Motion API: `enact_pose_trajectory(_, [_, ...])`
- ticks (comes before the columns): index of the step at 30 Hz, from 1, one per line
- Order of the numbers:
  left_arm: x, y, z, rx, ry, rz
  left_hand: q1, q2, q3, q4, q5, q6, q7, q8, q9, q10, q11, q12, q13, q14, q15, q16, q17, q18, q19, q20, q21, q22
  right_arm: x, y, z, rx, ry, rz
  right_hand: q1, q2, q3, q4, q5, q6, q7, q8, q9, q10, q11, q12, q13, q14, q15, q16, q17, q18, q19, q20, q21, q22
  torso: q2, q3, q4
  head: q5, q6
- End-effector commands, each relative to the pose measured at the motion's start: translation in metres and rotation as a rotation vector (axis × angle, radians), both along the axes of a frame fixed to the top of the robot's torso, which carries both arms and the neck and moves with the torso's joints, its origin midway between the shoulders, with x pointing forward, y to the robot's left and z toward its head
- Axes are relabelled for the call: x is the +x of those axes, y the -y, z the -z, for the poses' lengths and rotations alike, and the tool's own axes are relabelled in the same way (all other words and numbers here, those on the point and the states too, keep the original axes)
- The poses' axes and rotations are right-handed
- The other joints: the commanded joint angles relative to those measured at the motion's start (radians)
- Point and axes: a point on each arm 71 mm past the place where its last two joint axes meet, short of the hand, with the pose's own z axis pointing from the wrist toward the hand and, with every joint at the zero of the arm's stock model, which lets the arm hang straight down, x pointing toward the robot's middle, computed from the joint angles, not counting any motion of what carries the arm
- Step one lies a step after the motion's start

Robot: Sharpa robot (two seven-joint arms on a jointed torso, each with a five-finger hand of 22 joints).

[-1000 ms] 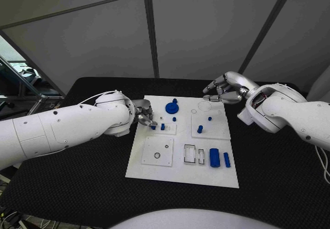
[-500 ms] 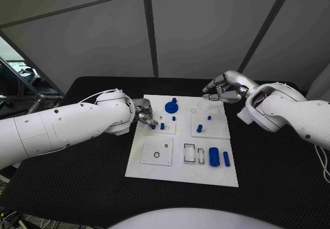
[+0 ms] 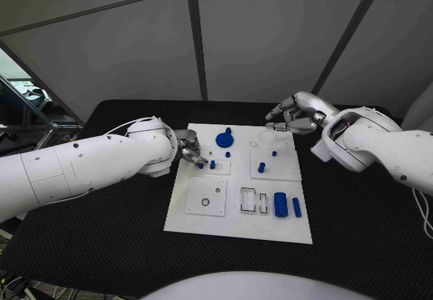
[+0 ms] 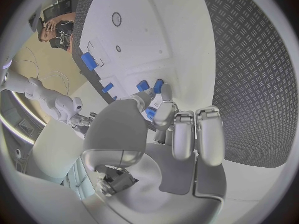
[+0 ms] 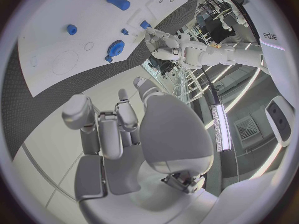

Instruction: Assemble the parts on the task board

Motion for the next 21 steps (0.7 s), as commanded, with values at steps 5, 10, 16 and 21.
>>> enact_pose_trajectory(5, [0.002,-0.001,0.000,-0.007,0.012,-0.026,-0.040,-0.003,-0.062,0.033,-0.002,0.011,0.001,0.001,0.010,0.004,-0.004,0.007,0.002,0.106,-0.006,0.002,0.263,-0.178,0.071,-0.008,0.002,0.223,0.000,0.000,-0.002,0.006,0.009,-0.004,-0.010,0.000,-0.001,0.007,-0.005,0.008,-0.001,0.004,-0.001,0.000,-0.001,0.005,-0.002,0.064,-0.007,-0.004,0.086,0.017,0.002,-0.001,-0.006,-0.002,0.000,0.0002,-0.0001,-0.001,0.001])
enact_pose_trajectory(10, [0.004,-0.003,0.000,-0.011,0.015,-0.038,-0.061,-0.014,-0.142,0.064,-0.002,0.014,0.002,0.001,0.019,0.004,-0.003,0.009,0.003,0.106,-0.006,0.002,0.263,-0.178,0.072,-0.008,0.003,0.225,0.000,0.000,-0.002,0.007,0.009,-0.003,-0.011,0.000,-0.001,0.008,-0.005,0.007,-0.001,0.004,-0.001,-0.001,-0.001,0.004,-0.003,0.064,-0.007,-0.005,0.084,0.017,0.000,-0.001,-0.007,-0.005,-0.001,-0.0001,-0.0003,-0.002,0.004])
enact_pose_trajectory(16, [0.004,-0.007,-0.002,-0.045,0.029,-0.062,-0.080,-0.026,-0.220,0.101,-0.002,0.009,0.005,-0.005,0.027,-0.001,0.000,0.005,-0.003,0.106,-0.004,0.002,0.263,-0.177,0.070,-0.007,-0.002,0.222,0.001,0.002,-0.002,0.008,0.007,0.002,-0.011,0.000,-0.001,0.008,-0.005,0.007,-0.001,0.004,-0.001,-0.001,-0.001,0.004,-0.003,0.064,-0.007,-0.005,0.084,0.017,0.000,-0.001,-0.007,-0.005,-0.002,-0.0012,0.0007,-0.001,0.006])
enact_pose_trajectory(21, [0.008,-0.011,-0.010,-0.119,0.070,-0.104,-0.089,-0.014,-0.277,0.133,0.001,-0.005,0.010,-0.010,0.033,-0.022,0.004,-0.019,-0.034,0.106,-0.001,0.002,0.263,-0.171,0.059,-0.005,-0.023,0.209,0.002,0.003,-0.001,0.009,0.007,0.006,-0.012,0.000,-0.002,0.009,-0.005,0.007,0.000,0.003,-0.002,-0.001,-0.001,0.004,-0.003,0.064,-0.007,-0.006,0.084,0.017,0.000,-0.001,-0.008,-0.006,-0.001,-0.0006,0.0002,-0.003,0.010])
